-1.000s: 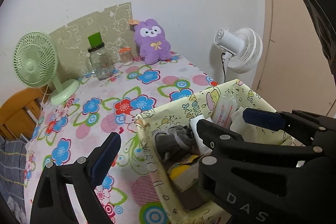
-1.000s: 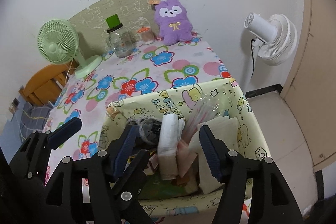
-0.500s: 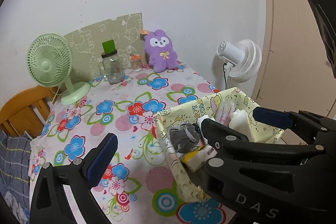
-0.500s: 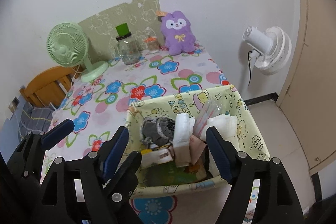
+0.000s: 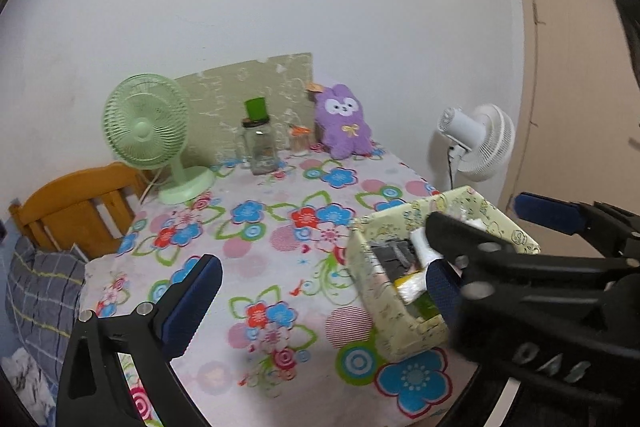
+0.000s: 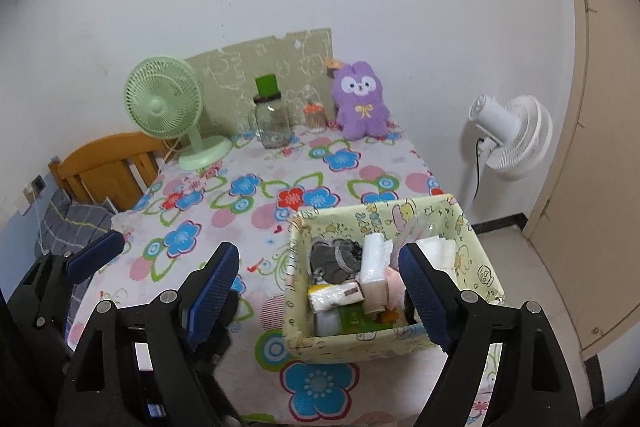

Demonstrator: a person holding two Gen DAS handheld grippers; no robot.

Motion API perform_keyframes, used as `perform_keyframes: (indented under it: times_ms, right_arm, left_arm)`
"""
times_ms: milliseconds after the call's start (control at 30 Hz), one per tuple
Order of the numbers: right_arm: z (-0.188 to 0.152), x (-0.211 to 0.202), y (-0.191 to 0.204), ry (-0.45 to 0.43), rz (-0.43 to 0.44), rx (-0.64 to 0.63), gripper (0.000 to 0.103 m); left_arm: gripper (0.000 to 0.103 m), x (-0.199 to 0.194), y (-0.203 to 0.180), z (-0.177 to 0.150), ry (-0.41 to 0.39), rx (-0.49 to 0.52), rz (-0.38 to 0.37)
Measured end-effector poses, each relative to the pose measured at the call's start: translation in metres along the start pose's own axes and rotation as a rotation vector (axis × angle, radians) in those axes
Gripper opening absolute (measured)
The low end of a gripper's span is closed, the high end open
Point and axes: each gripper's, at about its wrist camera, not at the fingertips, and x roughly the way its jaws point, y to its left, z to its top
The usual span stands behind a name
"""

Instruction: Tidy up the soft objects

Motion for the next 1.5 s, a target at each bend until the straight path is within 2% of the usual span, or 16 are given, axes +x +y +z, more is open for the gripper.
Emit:
perform_keyframes:
  times_ms: [267, 400, 733, 1033, 1500]
  right_arm:
    - [-0.005, -0.030, 0.016, -0.067, 0.003, -0.026, 0.086]
    - [-0.008, -0.043, 0.021, -0.108, -0.006, -0.040, 0.091]
    - [-0.015, -0.067, 0.028, -0.193, -0.007, -0.040, 0.098]
    - [-0.019, -0.075, 0.034, -0.216, -0.007, -0.067, 0.099]
    - [-0.019, -0.076, 0.033, -0.219, -0.007, -0.062, 0.099]
  left_arm:
    - [0.103, -0.030, 0.032, -0.009, -0.030, -0.060, 0.054]
    - [0.103, -0.044, 0.044, -0.013, -0.047, -0.079, 0.083]
    - [0.103, -0.071, 0.073, -0.020, -0.088, -0.140, 0.152]
    - [0.103, -0.078, 0.079, -0.020, -0.095, -0.175, 0.146]
    - [0.103, -0.080, 0.076, -0.019, -0.100, -0.167, 0.142]
